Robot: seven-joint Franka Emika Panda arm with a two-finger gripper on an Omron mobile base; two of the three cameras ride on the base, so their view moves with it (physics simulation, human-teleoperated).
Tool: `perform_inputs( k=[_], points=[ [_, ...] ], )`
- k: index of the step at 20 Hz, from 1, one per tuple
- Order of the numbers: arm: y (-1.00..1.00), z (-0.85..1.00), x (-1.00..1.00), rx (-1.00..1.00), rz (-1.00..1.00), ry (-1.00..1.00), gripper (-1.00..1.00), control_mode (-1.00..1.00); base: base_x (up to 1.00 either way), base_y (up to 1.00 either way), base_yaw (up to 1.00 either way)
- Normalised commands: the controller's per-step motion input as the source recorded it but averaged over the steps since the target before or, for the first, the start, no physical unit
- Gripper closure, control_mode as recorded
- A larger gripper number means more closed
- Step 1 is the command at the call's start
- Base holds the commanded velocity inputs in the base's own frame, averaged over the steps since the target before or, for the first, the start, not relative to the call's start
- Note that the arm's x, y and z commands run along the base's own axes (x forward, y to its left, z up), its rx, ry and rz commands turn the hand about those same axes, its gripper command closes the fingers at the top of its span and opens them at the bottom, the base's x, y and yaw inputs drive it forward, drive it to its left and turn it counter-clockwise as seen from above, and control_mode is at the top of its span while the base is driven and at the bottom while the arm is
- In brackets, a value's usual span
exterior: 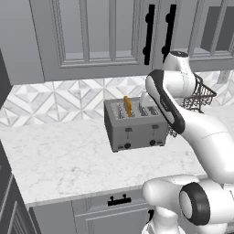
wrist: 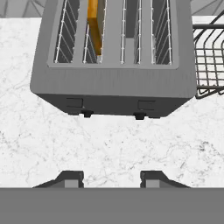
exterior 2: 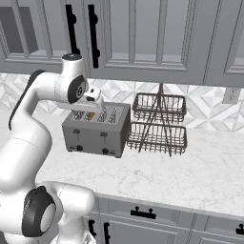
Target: Start the toaster. Once the lever pops up, take the bread to the plate on the dining counter.
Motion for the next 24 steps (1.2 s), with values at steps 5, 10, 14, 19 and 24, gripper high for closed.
perform_inputs(
  k=[5,10,14,19,24],
  points=[
    [0.06,-0.01,-0.05,0.0,0.0,0.01,-1.0,-1.0,0.0,0.0,0.0],
    [0.5,-0.13,0.0,0.0,0.02,0.03,-1.0,-1.0,0.0,0.0,0.0],
    [0.6,-0.26,0.03,0.0,0.05,0.01,-1.0,-1.0,0.0,0.0,0.0],
    [0.43,-0.4,0.13,0.0,0.02,0.0,-1.0,-1.0,0.0,0.0,0.0],
    [0.12,-0.48,0.17,0.0,0.0,0.0,-1.0,-1.0,0.0,0.0,0.0]
  ],
)
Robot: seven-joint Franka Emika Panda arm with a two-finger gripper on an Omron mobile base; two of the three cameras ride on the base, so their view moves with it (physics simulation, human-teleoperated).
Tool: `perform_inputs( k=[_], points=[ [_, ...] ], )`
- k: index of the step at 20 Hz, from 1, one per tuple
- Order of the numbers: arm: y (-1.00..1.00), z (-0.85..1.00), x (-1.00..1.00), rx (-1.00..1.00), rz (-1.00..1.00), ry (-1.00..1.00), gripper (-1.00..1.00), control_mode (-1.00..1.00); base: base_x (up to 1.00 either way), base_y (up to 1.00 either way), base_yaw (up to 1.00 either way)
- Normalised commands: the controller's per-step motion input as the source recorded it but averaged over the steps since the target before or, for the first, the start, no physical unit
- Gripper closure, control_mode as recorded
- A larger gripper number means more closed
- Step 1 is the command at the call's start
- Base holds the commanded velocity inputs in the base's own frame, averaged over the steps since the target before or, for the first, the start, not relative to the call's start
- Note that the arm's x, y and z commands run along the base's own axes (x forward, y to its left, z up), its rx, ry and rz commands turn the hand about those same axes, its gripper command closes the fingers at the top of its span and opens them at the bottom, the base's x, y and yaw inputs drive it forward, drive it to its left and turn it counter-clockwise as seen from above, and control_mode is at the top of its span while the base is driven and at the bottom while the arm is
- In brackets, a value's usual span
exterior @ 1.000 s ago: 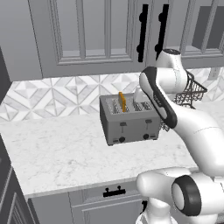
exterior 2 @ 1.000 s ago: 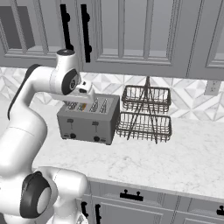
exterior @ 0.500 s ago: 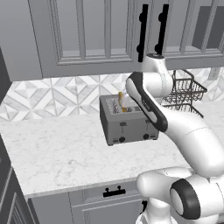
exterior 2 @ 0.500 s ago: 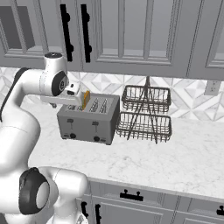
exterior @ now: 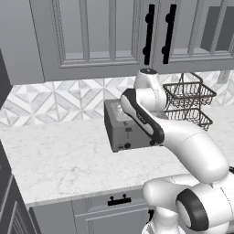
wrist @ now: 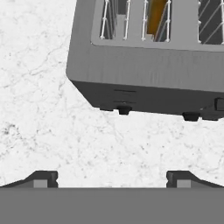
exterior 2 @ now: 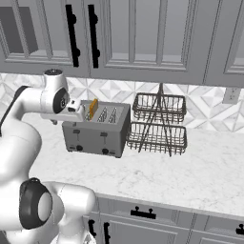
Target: Start the toaster. Once the lever pops up, take the bread to the plate on the dining counter.
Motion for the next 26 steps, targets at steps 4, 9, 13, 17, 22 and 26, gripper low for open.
perform_inputs(
  k=[4,9,13,17,22,26],
  points=[
    [0.04,-0.63,0.16,-0.01,0.0,0.0,-1.0,-1.0,0.0,0.0,0.0],
    [0.11,-0.55,0.18,-0.02,0.03,-0.02,-1.0,-1.0,0.0,0.0,0.0],
    [0.18,-0.29,0.38,-0.04,0.06,-0.03,-1.0,-1.0,0.0,0.0,0.0],
    [0.17,-0.07,0.45,-0.04,0.05,0.0,-1.0,-1.0,0.0,0.0,0.0],
    [0.13,0.0,0.28,-0.04,0.02,0.0,-1.0,-1.0,0.0,0.0,0.0],
    [0.09,-0.05,0.26,-0.04,0.0,0.0,-1.0,-1.0,0.0,0.0,0.0]
  ],
)
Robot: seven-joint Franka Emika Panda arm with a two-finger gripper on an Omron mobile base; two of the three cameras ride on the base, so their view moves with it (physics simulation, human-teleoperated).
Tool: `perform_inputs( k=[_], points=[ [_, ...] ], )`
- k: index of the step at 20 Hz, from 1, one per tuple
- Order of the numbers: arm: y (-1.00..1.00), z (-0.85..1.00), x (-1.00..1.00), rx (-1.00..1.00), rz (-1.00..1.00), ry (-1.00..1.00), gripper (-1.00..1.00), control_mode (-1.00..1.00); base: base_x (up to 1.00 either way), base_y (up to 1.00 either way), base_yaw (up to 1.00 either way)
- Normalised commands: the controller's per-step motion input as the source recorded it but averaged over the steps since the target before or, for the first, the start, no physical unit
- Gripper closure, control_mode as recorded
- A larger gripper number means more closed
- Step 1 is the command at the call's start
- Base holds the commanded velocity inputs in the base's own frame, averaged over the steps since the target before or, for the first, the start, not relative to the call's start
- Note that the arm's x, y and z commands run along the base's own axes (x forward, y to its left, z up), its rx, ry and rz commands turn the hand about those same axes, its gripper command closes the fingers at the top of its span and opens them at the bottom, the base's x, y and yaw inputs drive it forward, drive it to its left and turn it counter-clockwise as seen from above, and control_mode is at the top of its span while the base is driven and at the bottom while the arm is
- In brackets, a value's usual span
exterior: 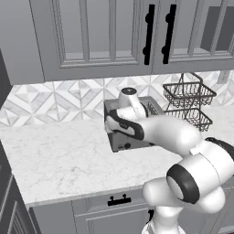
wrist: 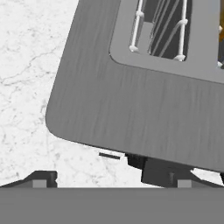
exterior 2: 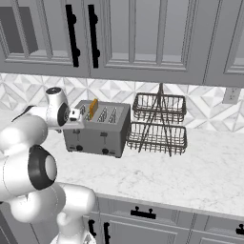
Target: Start the toaster. Once the lever pops up, take the bread to the plate on the dining counter.
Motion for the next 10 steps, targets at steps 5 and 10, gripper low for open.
perform_inputs(
  k=[5,10],
  points=[
    [0.04,-0.27,0.21,0.0,0.01,0.0,-1.0,-1.0,0.0,0.0,0.0],
    [0.0,-0.32,0.07,0.0,0.02,0.0,-1.0,-1.0,0.0,0.0,0.0]
  ],
)
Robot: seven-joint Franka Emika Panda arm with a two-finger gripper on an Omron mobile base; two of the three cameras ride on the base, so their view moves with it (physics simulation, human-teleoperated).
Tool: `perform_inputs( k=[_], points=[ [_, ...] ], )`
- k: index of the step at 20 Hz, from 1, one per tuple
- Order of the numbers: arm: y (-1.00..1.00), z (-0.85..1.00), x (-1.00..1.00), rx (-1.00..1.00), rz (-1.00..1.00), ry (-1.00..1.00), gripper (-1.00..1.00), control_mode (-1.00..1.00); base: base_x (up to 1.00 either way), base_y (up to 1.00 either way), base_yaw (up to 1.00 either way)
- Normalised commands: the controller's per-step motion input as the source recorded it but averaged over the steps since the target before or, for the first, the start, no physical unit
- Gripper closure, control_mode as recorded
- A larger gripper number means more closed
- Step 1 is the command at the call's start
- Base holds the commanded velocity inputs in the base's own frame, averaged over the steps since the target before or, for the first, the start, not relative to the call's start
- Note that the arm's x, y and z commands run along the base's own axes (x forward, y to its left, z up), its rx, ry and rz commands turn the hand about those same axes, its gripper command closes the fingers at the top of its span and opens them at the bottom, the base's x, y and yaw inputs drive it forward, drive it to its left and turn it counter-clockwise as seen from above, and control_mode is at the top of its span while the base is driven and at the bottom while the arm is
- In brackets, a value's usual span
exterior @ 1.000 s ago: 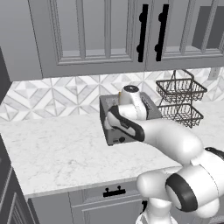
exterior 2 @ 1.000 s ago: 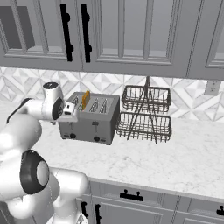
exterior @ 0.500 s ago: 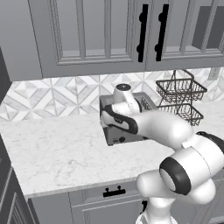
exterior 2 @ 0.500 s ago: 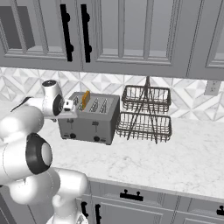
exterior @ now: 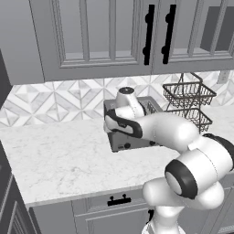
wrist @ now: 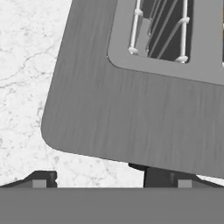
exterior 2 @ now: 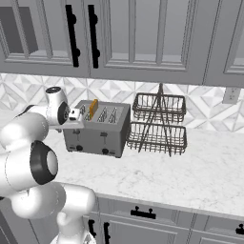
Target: Start the toaster. Once the lever pops up, take the bread to the plate on the dining counter.
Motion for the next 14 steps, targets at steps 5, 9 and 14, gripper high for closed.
perform_inputs(
  k=[5,9,14],
  points=[
    [0.0,-0.59,-0.04,0.0,0.01,-0.01,-1.0,-1.0,0.0,0.0,0.0],
    [0.0,-0.76,-0.03,0.0,0.04,-0.05,-1.0,-1.0,0.0,0.0,0.0],
    [0.0,-0.8,-0.11,0.0,0.04,-0.07,-1.0,-1.0,0.0,0.0,0.0]
  ],
)
